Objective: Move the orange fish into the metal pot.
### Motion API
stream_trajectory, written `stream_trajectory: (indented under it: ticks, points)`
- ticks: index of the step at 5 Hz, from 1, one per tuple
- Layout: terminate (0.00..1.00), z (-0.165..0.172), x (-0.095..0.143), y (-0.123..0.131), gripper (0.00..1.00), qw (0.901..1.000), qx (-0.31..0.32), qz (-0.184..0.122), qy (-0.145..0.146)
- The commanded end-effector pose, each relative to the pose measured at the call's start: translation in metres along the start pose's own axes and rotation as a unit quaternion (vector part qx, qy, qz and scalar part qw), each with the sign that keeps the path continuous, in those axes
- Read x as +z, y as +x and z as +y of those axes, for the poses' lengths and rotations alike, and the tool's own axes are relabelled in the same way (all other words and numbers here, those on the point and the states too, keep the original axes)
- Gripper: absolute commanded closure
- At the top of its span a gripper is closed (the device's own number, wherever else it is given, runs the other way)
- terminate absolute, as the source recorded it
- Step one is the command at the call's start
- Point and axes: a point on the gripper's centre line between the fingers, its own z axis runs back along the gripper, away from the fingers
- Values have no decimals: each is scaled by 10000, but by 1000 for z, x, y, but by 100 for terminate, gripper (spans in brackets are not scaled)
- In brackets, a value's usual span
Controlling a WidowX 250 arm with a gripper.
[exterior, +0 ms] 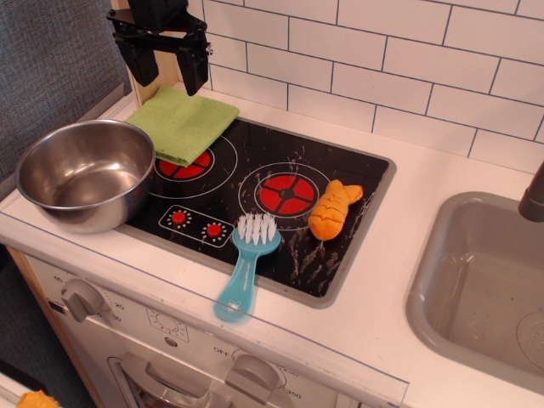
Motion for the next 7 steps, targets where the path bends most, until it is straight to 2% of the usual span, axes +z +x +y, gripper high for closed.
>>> stream_trajectory:
  ticks: [1, 3, 4, 5, 6, 7]
  points:
    - [0, 0, 0, 0, 0, 10000, 0, 0, 0]
    - [0, -72, 22, -23, 0, 9946, -914, -74, -481]
    - [0, -117, 29, -46, 0, 9873, -1500, -188, -494]
    - [0, -148, 16, -64, 0, 9865, -1561, 82, -499]
    - [0, -168, -4, -67, 0, 9864, -1548, 319, -453]
    - [0, -175, -22, -60, 0, 9896, -1301, 381, -471]
